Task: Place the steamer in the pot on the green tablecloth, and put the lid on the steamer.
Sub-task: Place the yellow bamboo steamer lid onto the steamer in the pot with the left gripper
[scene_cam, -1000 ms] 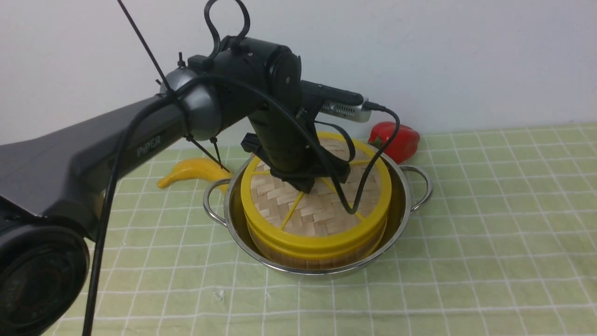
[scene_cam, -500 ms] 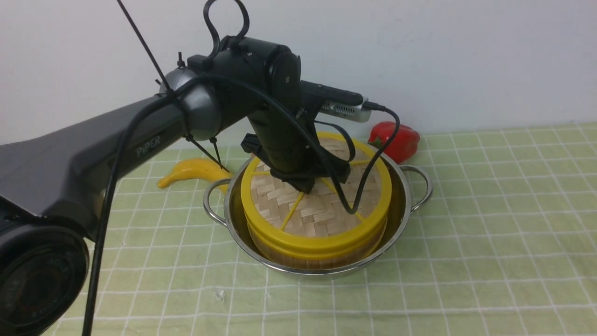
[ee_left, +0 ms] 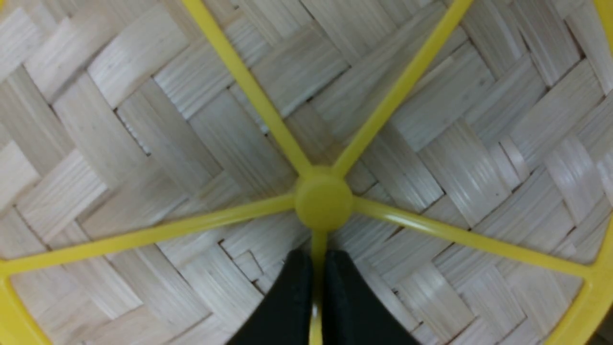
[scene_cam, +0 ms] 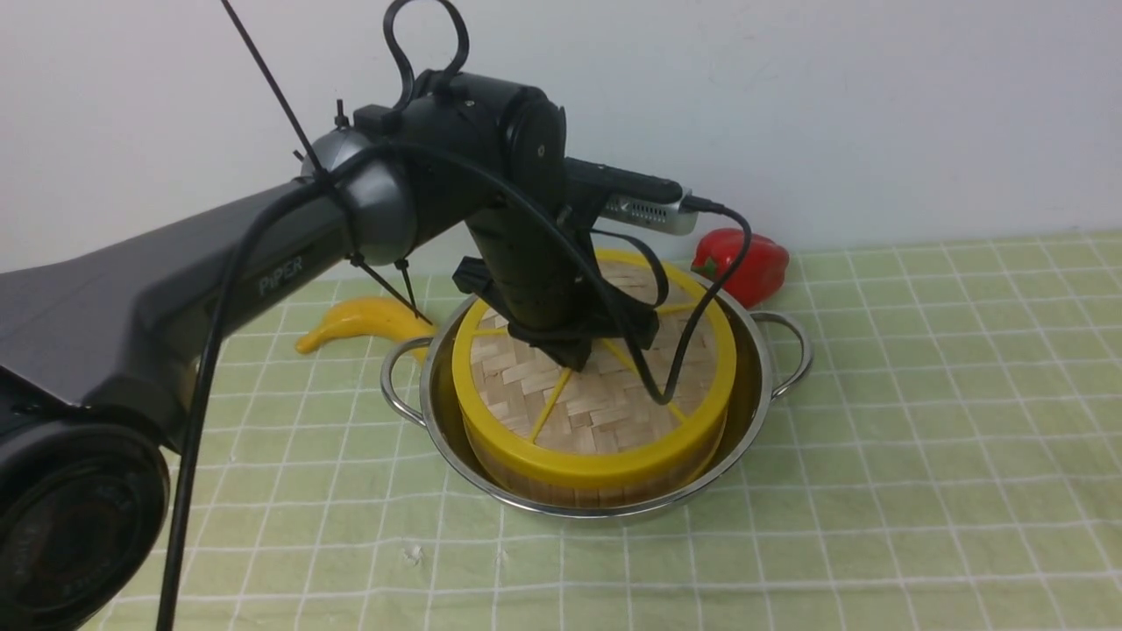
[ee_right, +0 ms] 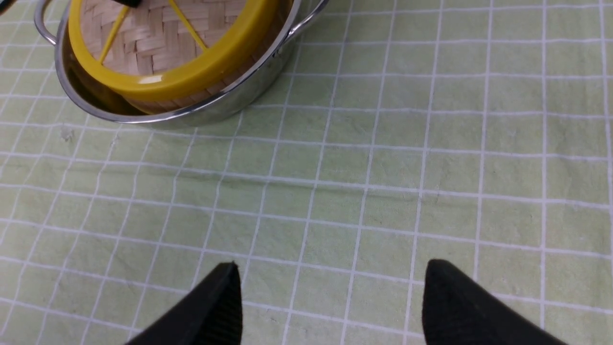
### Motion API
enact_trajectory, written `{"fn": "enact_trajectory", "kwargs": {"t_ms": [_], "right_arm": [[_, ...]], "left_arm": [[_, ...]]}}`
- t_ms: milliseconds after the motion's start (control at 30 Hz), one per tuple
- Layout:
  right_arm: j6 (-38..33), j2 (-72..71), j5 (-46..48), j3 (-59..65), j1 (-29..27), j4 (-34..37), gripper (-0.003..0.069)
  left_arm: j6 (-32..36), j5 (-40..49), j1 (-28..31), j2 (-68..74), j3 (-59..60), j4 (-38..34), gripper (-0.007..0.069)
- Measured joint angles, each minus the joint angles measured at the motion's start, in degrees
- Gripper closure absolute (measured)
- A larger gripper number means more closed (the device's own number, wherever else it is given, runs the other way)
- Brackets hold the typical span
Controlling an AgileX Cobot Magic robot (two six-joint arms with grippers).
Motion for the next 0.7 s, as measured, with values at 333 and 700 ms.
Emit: {"fn": "enact_trajectory", "kwargs": {"t_ms": [333, 700], "right_arm": [[0.0, 0.0, 0.0, 0.0, 0.0, 0.0, 0.0168], [-1.13, 0.0, -0.8, 0.0, 0.0, 0.0, 0.0168]], "left_arm": [[0.0, 6.8, 0.0, 0.34, -7.77, 0.0, 0.0509], [1.35, 8.35, 0.0, -1.71, -10.63, 5.08, 0.032]]}}
